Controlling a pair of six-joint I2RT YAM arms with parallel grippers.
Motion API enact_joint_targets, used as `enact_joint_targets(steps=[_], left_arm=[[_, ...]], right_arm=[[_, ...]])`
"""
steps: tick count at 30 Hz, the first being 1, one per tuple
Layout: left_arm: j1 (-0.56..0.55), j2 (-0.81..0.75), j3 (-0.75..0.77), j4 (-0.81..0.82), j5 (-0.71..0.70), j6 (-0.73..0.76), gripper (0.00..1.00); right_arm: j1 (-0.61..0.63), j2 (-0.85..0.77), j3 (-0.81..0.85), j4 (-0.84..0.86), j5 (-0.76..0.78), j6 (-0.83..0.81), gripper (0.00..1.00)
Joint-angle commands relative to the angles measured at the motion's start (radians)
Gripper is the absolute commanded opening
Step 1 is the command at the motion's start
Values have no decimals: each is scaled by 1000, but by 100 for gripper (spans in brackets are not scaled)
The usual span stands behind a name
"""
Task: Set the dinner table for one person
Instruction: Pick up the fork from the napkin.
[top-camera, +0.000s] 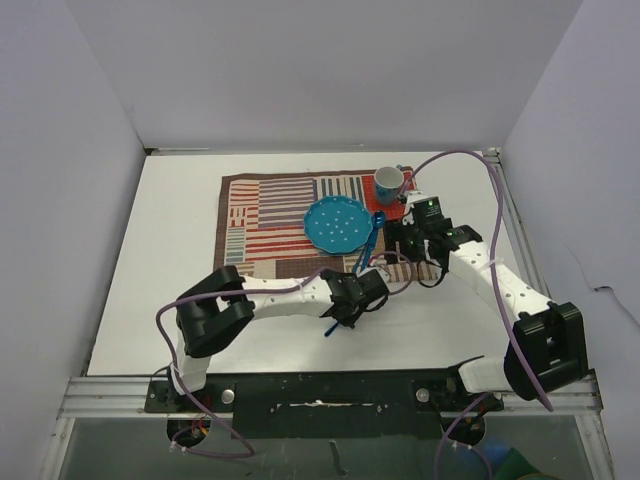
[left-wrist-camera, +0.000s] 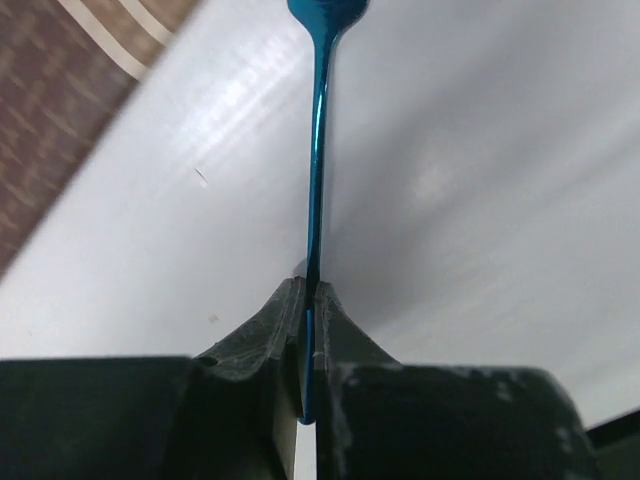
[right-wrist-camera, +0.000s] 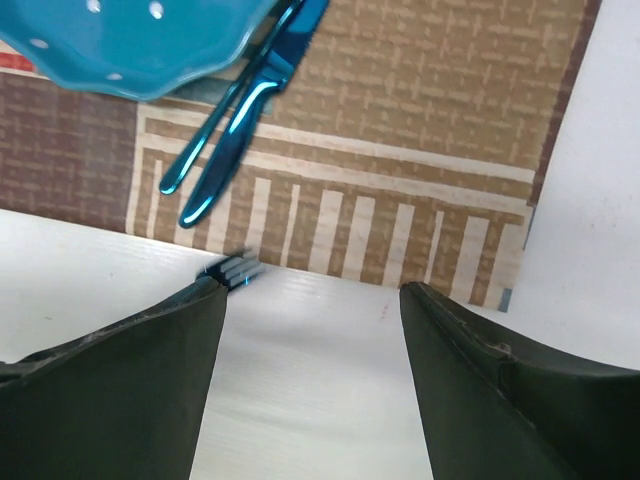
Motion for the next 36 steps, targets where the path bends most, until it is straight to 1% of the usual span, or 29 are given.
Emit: enact_joint_targets(steps=[1,6,10,12,15,18,23,27,30,36], left_arm=[[-67,-78,82,-163,-42,-27,0],[-84,-88,151,-221,-82,-52,0],[-81,-97,167,-247,-184,-98,0],[-61,-105,170,-250,-229,-113,0],[1,-112,182,-281,-254,-152,0],[81,-129,166,-273,-272,-170,0],[229,-148,131,-208,-273,-154,0],[336,-134,133,-156,-236,-139,0],[394,-111,149,-126,-221,-134,0],[458,-43,200,-71,-177,-139,0]], right_arm=[[4,-39,17,97,-42,23,72],[3,-28,13,98,-42,24,72],[4,-18,4,100,-46,25,72],[4,-21,0,102,-50,27,72],[4,-34,-6,98,-55,32,72],[4,-60,-9,88,-57,32,72],[4,-97,-12,67,-56,29,72],[4,-102,-19,66,-65,30,72],[3,-89,-23,65,-68,31,72],[5,-64,-42,86,-87,46,71]])
